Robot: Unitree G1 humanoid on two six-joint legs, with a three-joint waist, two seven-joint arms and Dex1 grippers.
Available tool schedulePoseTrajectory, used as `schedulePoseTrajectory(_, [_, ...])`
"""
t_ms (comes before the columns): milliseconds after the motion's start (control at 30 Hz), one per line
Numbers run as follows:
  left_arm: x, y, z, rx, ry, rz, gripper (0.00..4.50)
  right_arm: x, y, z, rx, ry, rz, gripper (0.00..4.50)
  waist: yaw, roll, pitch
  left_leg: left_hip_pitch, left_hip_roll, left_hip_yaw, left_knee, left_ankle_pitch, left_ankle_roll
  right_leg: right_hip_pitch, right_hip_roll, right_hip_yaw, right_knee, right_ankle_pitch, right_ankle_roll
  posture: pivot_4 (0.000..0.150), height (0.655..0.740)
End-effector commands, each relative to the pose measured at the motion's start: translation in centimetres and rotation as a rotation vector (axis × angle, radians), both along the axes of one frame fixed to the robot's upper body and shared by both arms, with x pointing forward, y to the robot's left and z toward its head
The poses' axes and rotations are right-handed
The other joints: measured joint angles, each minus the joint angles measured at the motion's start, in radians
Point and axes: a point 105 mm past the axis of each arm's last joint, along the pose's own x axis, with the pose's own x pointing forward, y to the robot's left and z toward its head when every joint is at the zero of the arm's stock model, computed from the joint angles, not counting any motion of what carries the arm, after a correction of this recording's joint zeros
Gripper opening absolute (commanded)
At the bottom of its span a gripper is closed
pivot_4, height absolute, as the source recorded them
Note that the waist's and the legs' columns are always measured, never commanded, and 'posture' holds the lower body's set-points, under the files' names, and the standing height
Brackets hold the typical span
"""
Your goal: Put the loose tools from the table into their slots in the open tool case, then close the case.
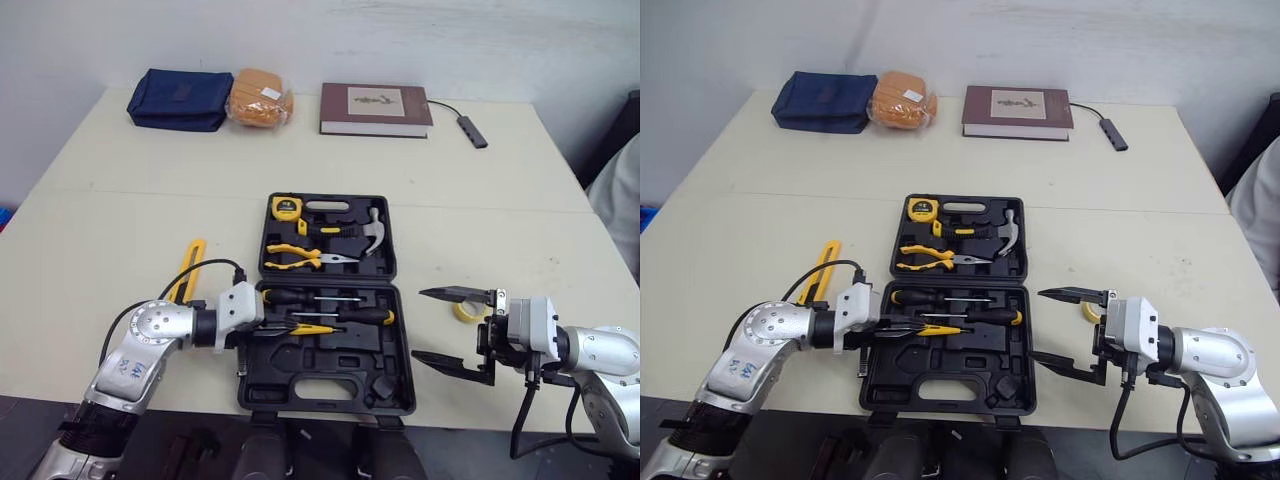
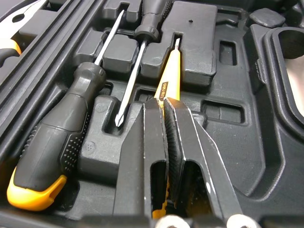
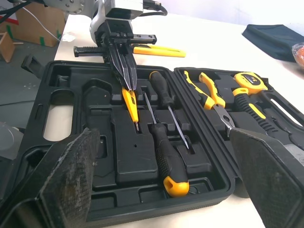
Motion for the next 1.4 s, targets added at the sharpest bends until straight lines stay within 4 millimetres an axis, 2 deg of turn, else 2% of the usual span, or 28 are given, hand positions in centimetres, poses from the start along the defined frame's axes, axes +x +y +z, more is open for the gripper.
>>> schedulePoseTrajectory(33, [-0.6,0.0,-1.6,0.051,0.062,-0.002,0.07,0.0,-0.2,0.6,-0.005,-0.035,-0.004,4.50,0.000,0.000,0.000,0.000,0.000,0.000,0.000,0.000,0.000,0.000,0.000,0.000,0.000,0.000,0.000,0.150,0.7400])
schedulePoseTrajectory(233, [-1.2,0.4,-4.4,0.184,0.167,-0.008,0.07,0.1,-0.2,0.5,-0.004,-0.033,-0.007,4.50,0.001,0.002,-0.001,0.001,0.000,0.000,0.000,0.000,0.000,0.001,0.000,0.000,0.000,0.000,0.000,0.150,0.7400])
schedulePoseTrajectory(367, [-1.1,0.7,-5.6,0.244,0.160,0.008,0.07,0.1,-0.2,0.4,-0.002,-0.033,-0.010,4.50,0.001,0.010,-0.010,0.003,0.000,0.000,-0.001,-0.001,0.001,0.003,0.000,0.000,-0.002,0.000,0.000,0.150,0.7400])
schedulePoseTrajectory(433, [-0.7,0.2,-5.4,0.188,0.156,0.032,0.07,0.1,-0.3,0.4,-0.002,-0.033,-0.013,4.50,0.001,0.015,-0.013,0.005,0.000,0.000,-0.001,-0.004,0.004,0.005,0.000,0.000,-0.003,0.000,0.000,0.150,0.7400])
schedulePoseTrajectory(600, [-0.6,-1.0,-3.3,0.057,0.021,-0.050,0.07,0.4,-1.1,0.4,-0.009,-0.042,-0.045,4.50,0.001,0.019,-0.015,0.005,0.000,0.000,-0.001,-0.004,0.005,0.005,0.000,0.001,-0.002,0.000,0.000,0.150,0.7400])
schedulePoseTrajectory(667, [-0.5,-0.8,-2.5,0.008,0.001,-0.045,0.07,0.7,-1.7,0.5,-0.002,-0.049,-0.074,4.50,-0.002,0.018,-0.015,0.005,0.001,0.000,-0.001,-0.004,0.004,0.005,0.000,0.000,-0.003,0.000,0.000,0.150,0.7400])
schedulePoseTrajectory(700, [-0.1,-0.1,-1.4,-0.055,-0.021,-0.014,0.07,0.8,-2.6,0.4,-0.007,-0.049,-0.103,4.50,-0.003,0.018,-0.015,0.005,0.001,0.000,-0.001,-0.004,0.004,0.004,0.001,0.000,-0.002,0.000,0.000,0.150,0.7400])
schedulePoseTrajectory(800, [0.2,2.2,1.4,-0.185,-0.101,0.046,0.07,1.0,-5.1,0.3,-0.014,-0.055,-0.191,4.50,-0.006,0.015,-0.013,0.004,0.001,0.001,-0.001,-0.004,0.004,0.003,0.001,0.001,-0.001,0.000,0.000,0.150,0.7400])
schedulePoseTrajectory(833, [0.2,3.6,1.9,-0.203,-0.110,0.089,0.31,1.0,-6.7,0.4,-0.013,-0.062,-0.243,4.50,-0.007,0.013,-0.012,0.003,0.002,0.000,-0.001,-0.004,0.003,0.002,0.001,0.000,-0.001,0.000,-0.001,0.150,0.7400])
schedulePoseTrajectory(900, [0.0,5.0,2.5,-0.220,-0.116,0.135,0.80,0.8,-8.4,0.4,-0.012,-0.072,-0.299,4.50,-0.008,0.012,-0.010,0.002,0.002,0.000,0.000,-0.004,0.003,0.001,0.002,0.000,0.000,-0.001,-0.001,0.150,0.7400])
schedulePoseTrajectory(933, [0.1,6.4,2.8,-0.225,-0.131,0.195,1.24,0.6,-9.7,0.1,-0.044,-0.070,-0.333,4.50,-0.009,0.012,-0.010,0.002,0.002,0.000,0.000,-0.004,0.003,0.001,0.001,0.000,-0.001,-0.001,-0.001,0.150,0.7400])
schedulePoseTrajectory(1000, [0.2,8.0,3.2,-0.227,-0.151,0.262,2.14,0.3,-11.1,-0.3,-0.085,-0.067,-0.362,4.50,-0.009,0.011,-0.010,0.002,0.002,0.001,0.000,-0.004,0.004,0.002,0.001,0.000,-0.001,0.000,-0.001,0.150,0.7400])
schedulePoseTrajectory(1100, [-0.1,14.8,3.8,-0.235,-0.208,0.547,3.58,0.5,-16.5,0.5,-0.045,-0.162,-0.614,4.50,-0.012,0.010,-0.009,0.003,0.002,0.001,0.000,-0.005,0.004,0.002,0.001,0.000,-0.001,0.000,-0.001,0.150,0.7400])
schedulePoseTrajectory(1167, [-1.0,18.0,3.6,-0.233,-0.223,0.678,4.39,-0.3,-19.3,0.2,-0.052,-0.195,-0.736,4.50,-0.019,0.010,-0.008,0.003,0.002,0.001,-0.001,-0.005,0.004,0.001,0.001,0.000,-0.002,0.000,-0.001,0.150,0.7400])
schedulePoseTrajectory(1200, [-1.2,18.7,3.5,-0.233,-0.230,0.711,4.39,-0.6,-20.0,0.0,-0.057,-0.202,-0.765,4.50,-0.024,0.009,-0.008,0.003,0.002,0.001,-0.002,-0.005,0.004,0.001,0.001,0.000,-0.002,-0.001,-0.001,0.150,0.7400])
schedulePoseTrajectory(1267, [-2.6,22.8,3.2,-0.230,-0.270,0.902,4.39,-1.7,-23.3,-0.6,-0.032,-0.219,-0.951,4.50,-0.026,0.009,-0.008,0.003,0.002,0.001,-0.002,-0.006,0.002,0.001,0.000,0.000,-0.003,-0.001,-0.001,0.150,0.7400])
schedulePoseTrajectory(1333, [-4.2,26.1,2.6,-0.207,-0.294,1.053,4.39,-3.0,-25.6,-1.4,-0.014,-0.220,-1.092,4.50,-0.027,0.009,-0.008,0.003,0.002,0.001,-0.002,-0.008,-0.001,0.001,0.000,0.001,-0.003,-0.001,-0.001,0.150,0.7400])
schedulePoseTrajectory(1400, [-5.5,28.4,2.2,-0.195,-0.310,1.164,4.39,-4.0,-26.9,-2.1,-0.011,-0.212,-1.181,4.50,-0.028,0.009,-0.008,0.003,0.002,0.001,-0.003,-0.009,-0.003,0.000,0.000,0.001,-0.003,-0.001,-0.002,0.150,0.7400])
